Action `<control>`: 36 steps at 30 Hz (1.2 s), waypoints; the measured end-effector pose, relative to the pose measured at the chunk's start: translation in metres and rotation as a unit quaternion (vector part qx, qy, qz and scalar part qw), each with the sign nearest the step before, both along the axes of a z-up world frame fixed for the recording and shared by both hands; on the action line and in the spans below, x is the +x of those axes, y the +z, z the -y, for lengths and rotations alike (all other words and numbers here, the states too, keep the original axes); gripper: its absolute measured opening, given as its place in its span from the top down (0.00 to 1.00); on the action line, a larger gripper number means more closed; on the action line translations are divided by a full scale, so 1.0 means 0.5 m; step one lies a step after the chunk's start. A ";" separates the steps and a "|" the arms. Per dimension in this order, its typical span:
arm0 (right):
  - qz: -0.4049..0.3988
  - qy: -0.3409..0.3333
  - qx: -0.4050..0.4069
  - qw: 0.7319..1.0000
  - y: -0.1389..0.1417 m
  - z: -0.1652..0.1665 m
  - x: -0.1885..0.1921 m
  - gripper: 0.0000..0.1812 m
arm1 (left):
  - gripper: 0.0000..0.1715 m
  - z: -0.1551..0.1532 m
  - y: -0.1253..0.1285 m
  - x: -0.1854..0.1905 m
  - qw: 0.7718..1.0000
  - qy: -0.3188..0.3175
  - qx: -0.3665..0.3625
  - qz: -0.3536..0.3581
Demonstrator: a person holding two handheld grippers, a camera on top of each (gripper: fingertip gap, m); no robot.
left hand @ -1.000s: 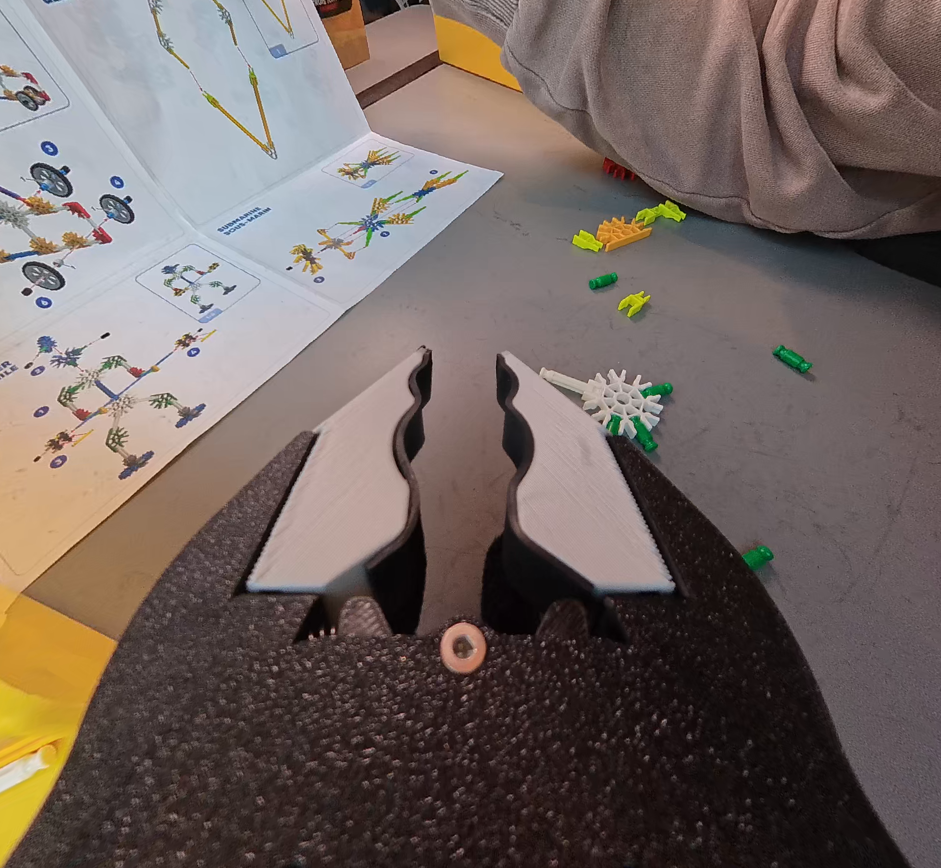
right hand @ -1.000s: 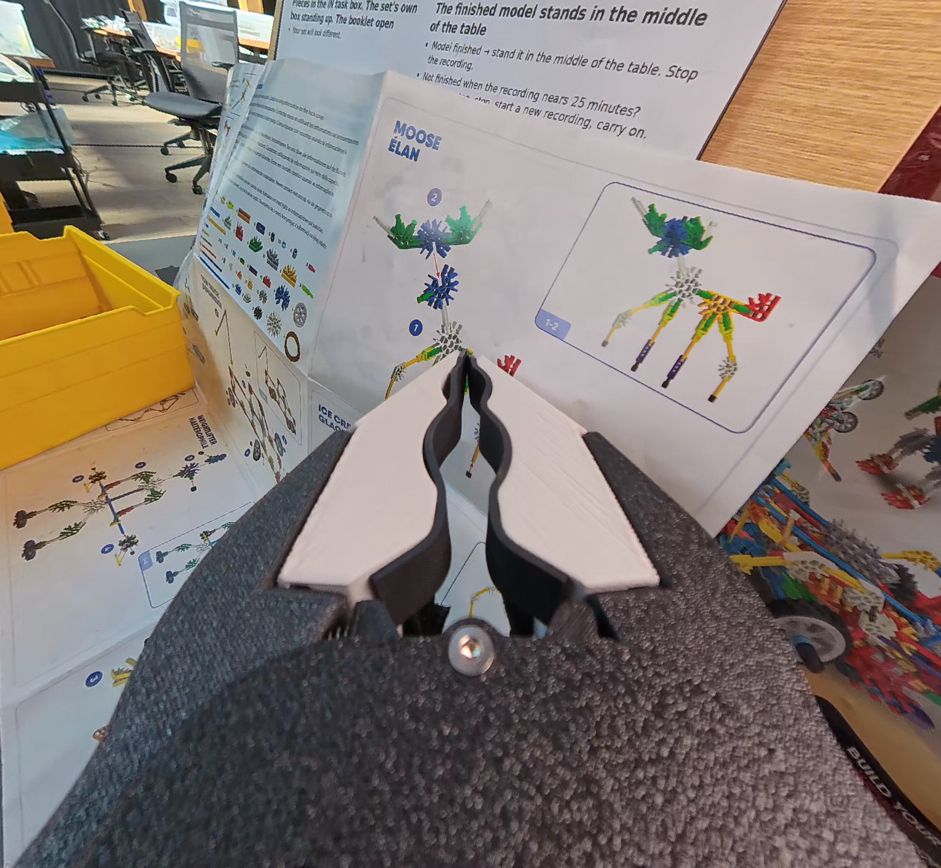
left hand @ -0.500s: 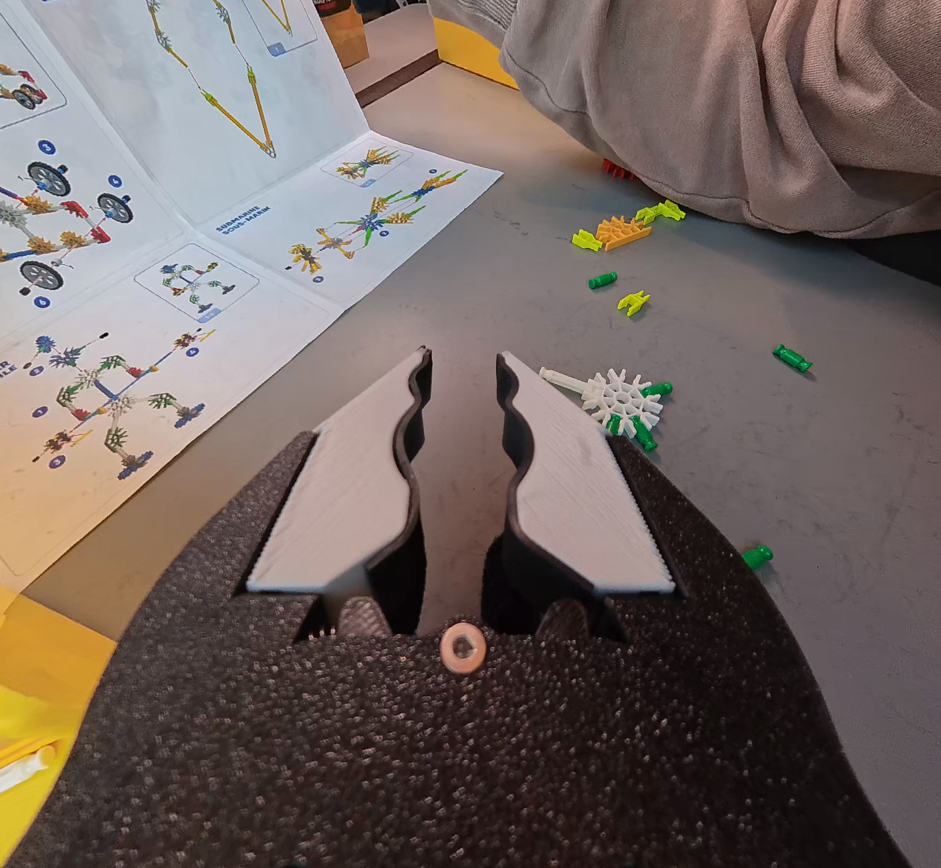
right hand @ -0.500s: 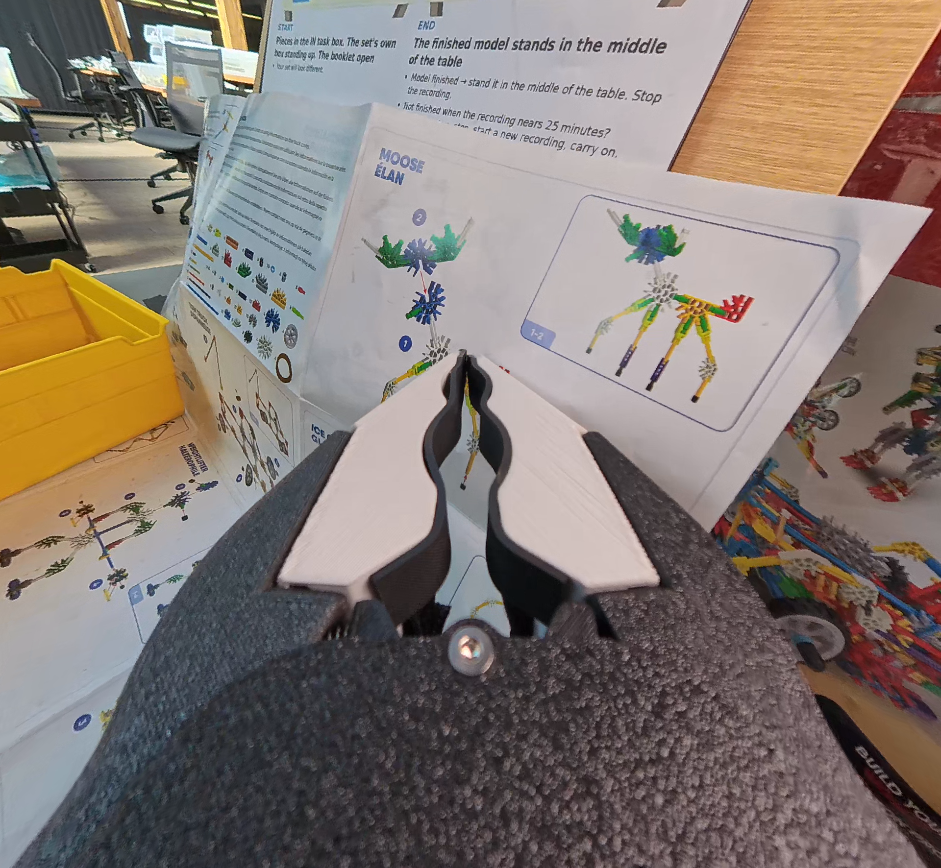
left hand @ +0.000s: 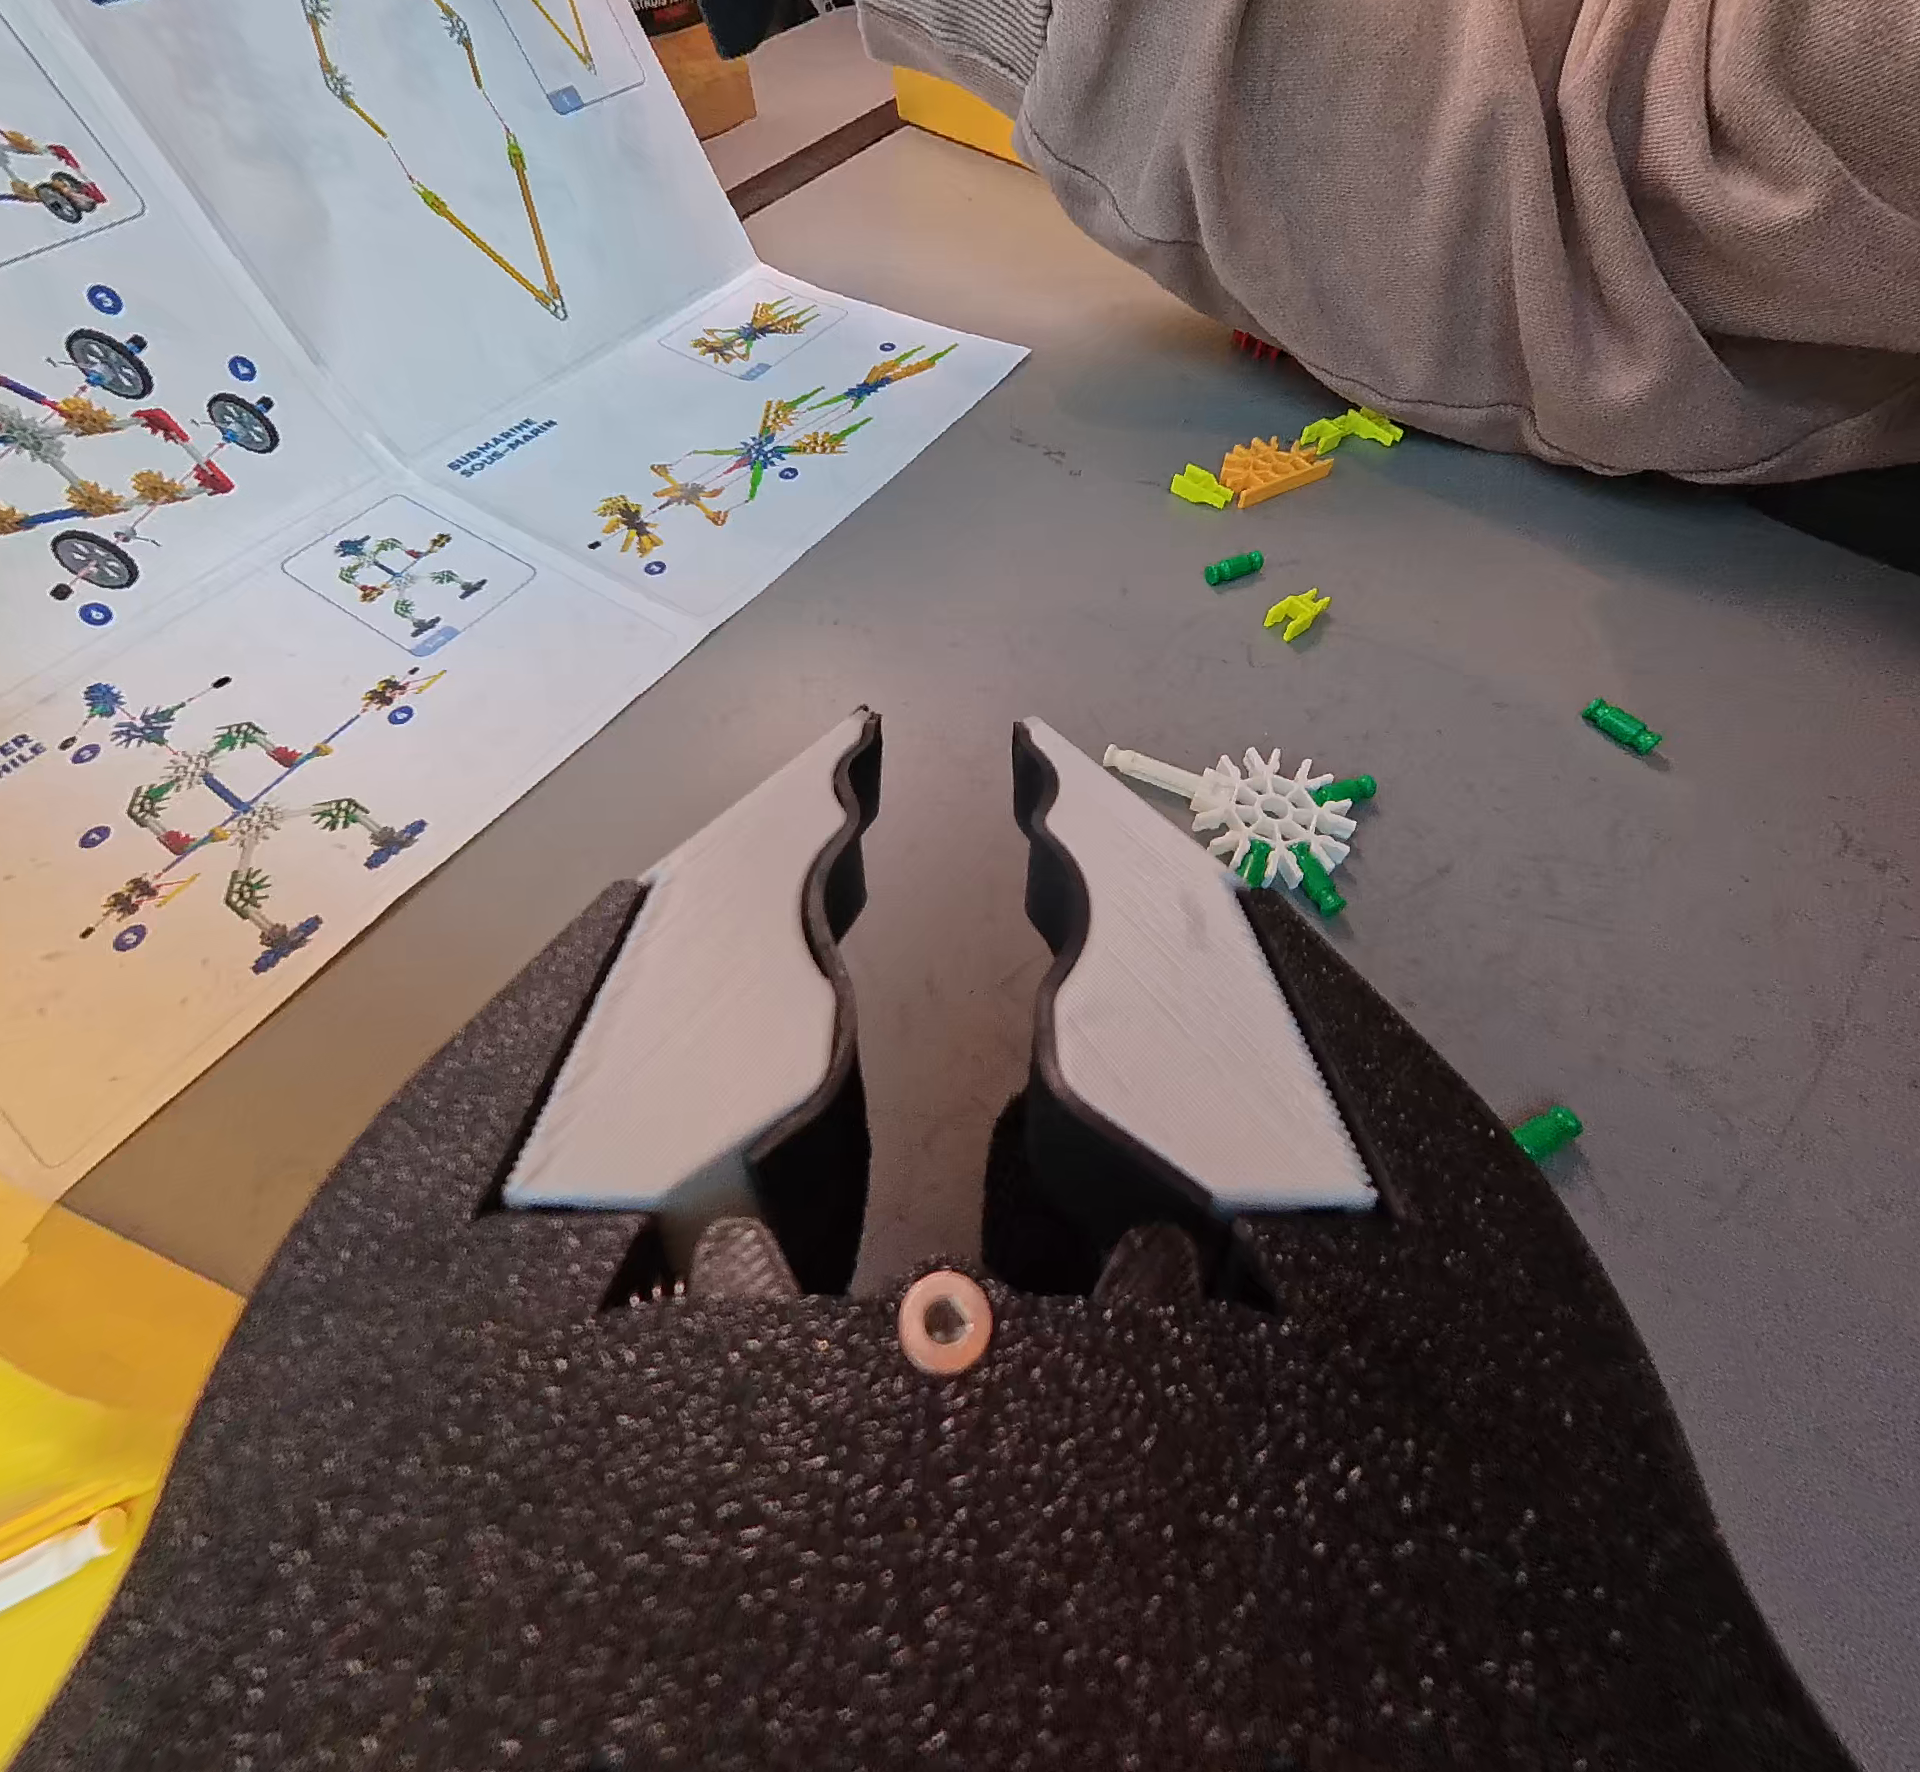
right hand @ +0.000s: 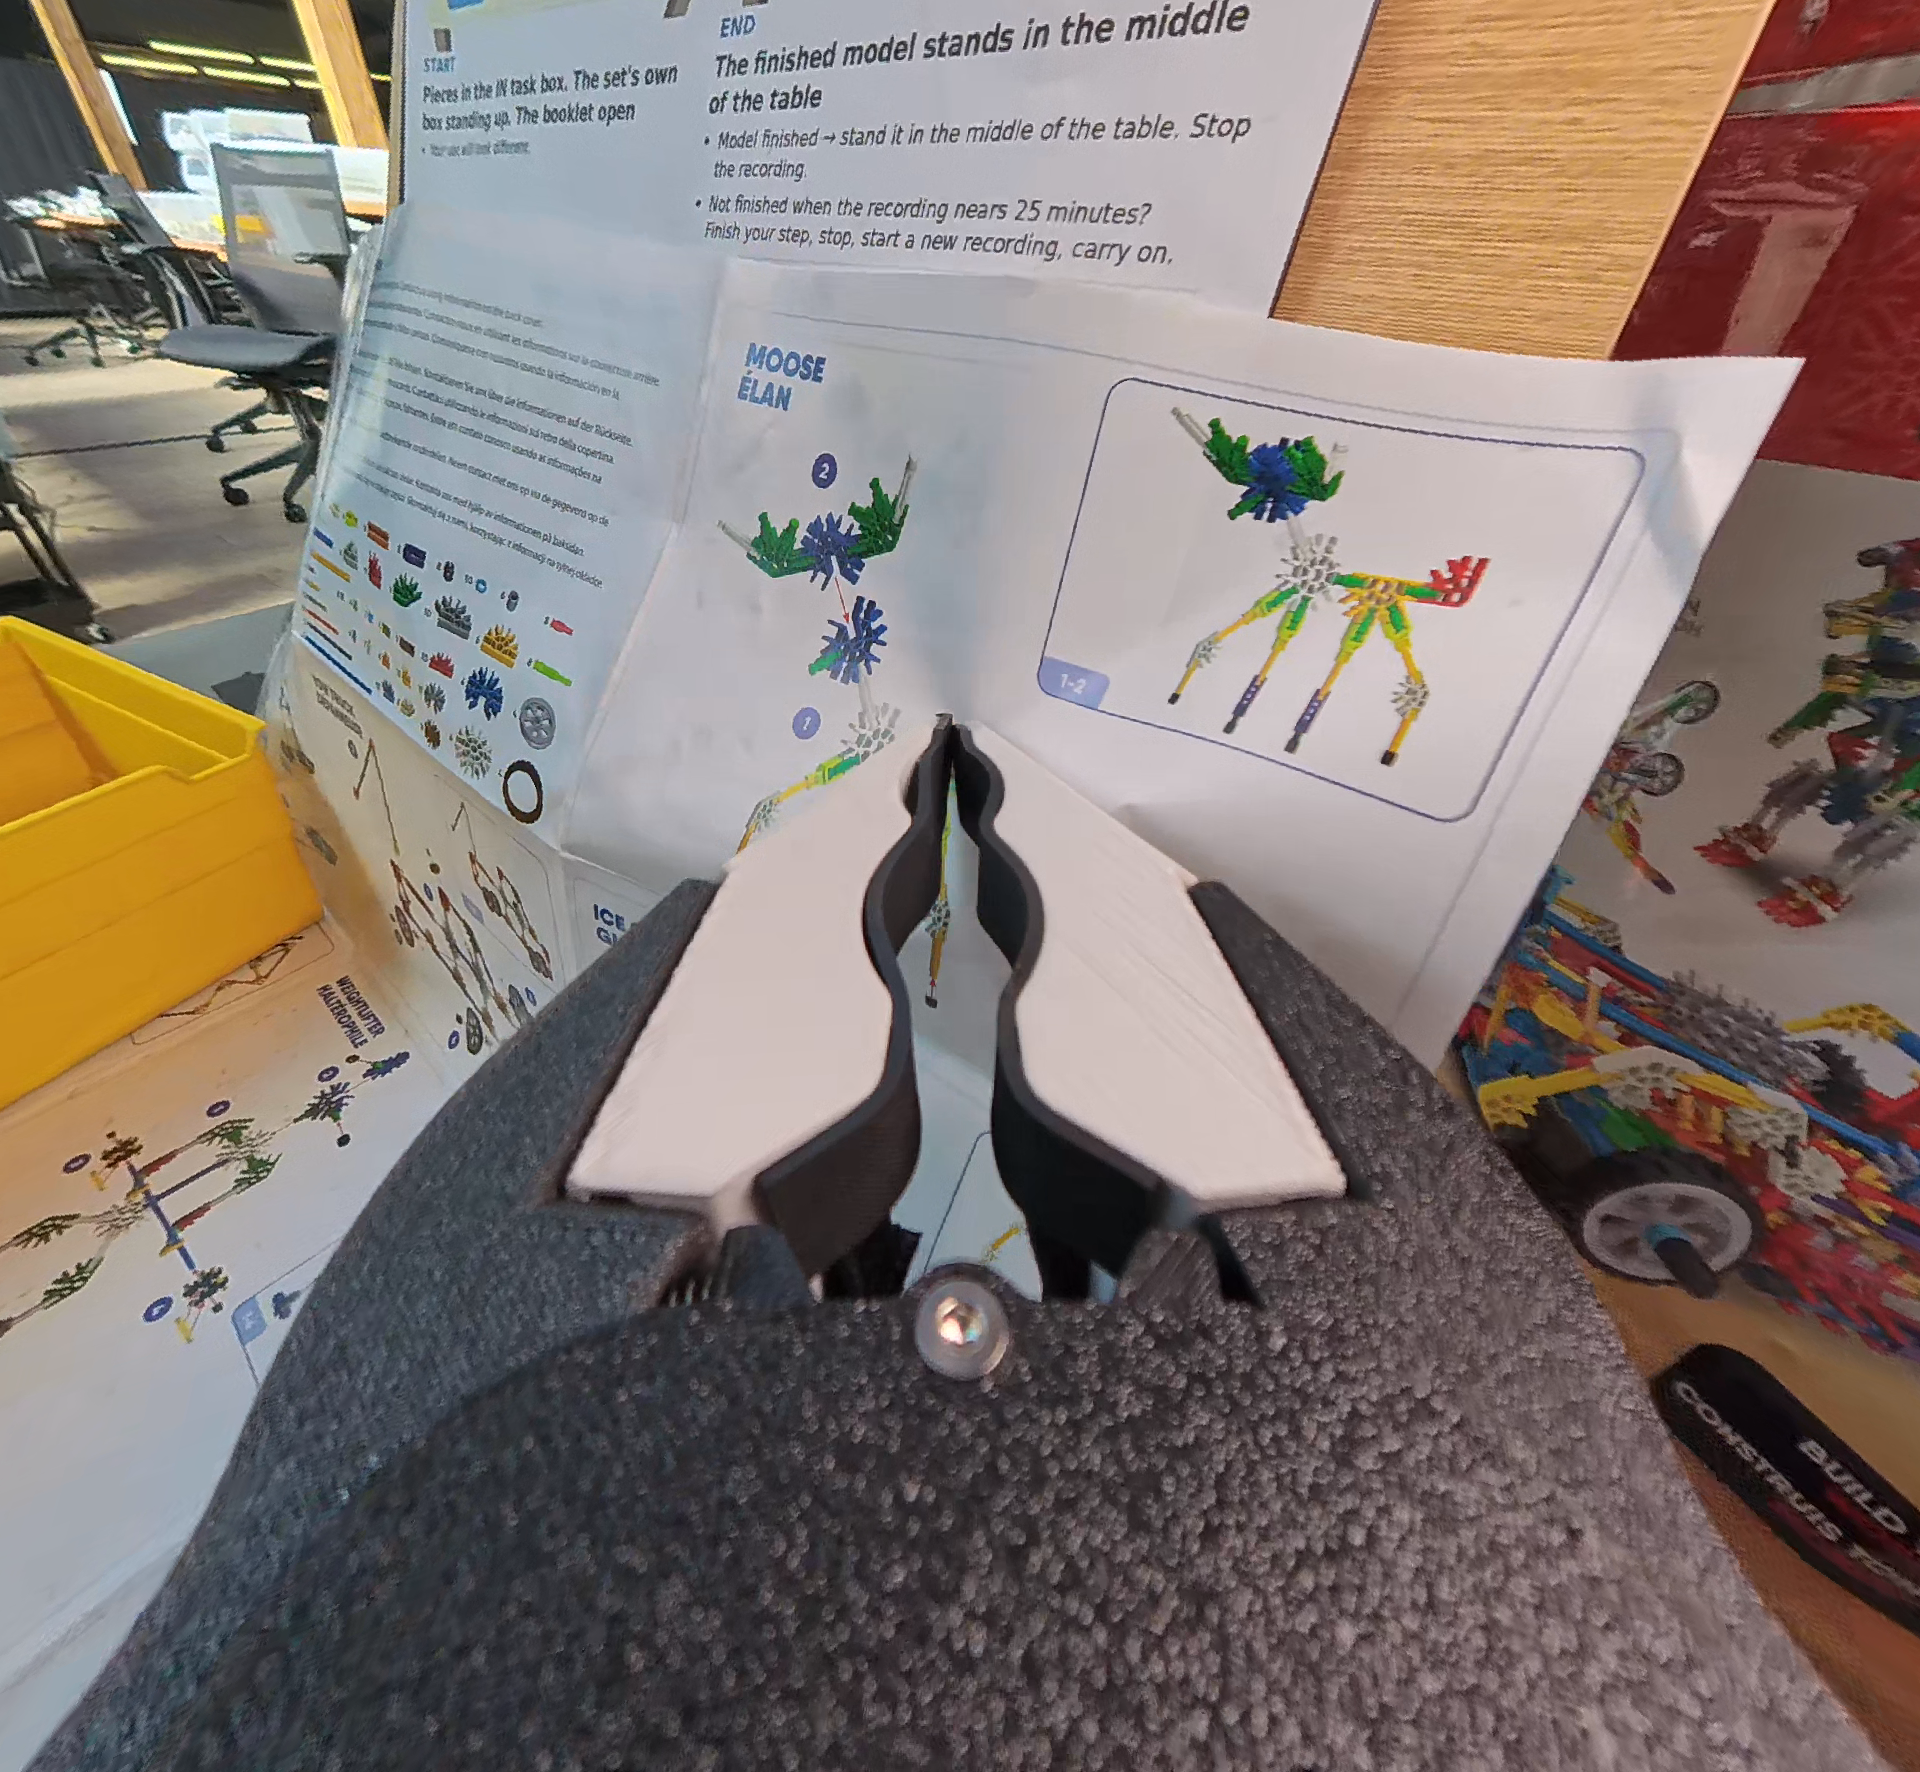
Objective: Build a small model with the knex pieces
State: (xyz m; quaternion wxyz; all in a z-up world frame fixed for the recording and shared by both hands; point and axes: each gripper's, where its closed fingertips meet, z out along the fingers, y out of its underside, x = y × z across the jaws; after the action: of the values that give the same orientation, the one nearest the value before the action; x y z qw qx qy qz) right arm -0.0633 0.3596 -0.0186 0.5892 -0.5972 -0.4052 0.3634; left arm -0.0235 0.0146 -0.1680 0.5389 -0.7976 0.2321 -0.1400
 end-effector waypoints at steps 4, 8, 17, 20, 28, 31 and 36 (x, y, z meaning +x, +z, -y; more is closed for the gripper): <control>-0.035 -0.004 -0.024 0.999 0.011 -0.010 0.011 1.00 | 0.85 0.001 0.000 -0.001 1.000 0.000 0.001 -0.001; -0.040 -0.011 -0.024 0.999 0.016 -0.015 0.019 1.00 | 0.85 0.001 0.000 -0.001 1.000 0.000 0.000 -0.001; -0.043 -0.010 -0.026 0.999 0.017 -0.016 0.019 1.00 | 0.85 0.001 0.000 -0.001 1.000 0.000 0.000 -0.001; -0.044 -0.009 -0.026 0.999 0.017 -0.016 0.019 1.00 | 0.85 0.001 0.000 -0.001 1.000 0.000 0.000 -0.001; -0.044 -0.009 -0.025 0.999 0.016 -0.015 0.020 1.00 | 0.85 0.001 0.001 -0.003 1.000 0.002 0.001 0.001; -0.043 -0.010 -0.023 0.999 0.016 -0.015 0.020 1.00 | 0.85 0.000 0.003 -0.005 1.000 0.006 0.002 0.003; -0.041 -0.010 -0.021 0.999 0.017 -0.015 0.021 1.00 | 0.85 0.000 0.004 -0.007 1.000 0.008 0.003 0.005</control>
State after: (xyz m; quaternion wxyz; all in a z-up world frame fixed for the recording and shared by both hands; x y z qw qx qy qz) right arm -0.0530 0.3670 -0.0103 0.5964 -0.5983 -0.3666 0.3899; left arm -0.0268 0.0148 -0.1661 0.5436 -0.7970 0.2232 -0.1393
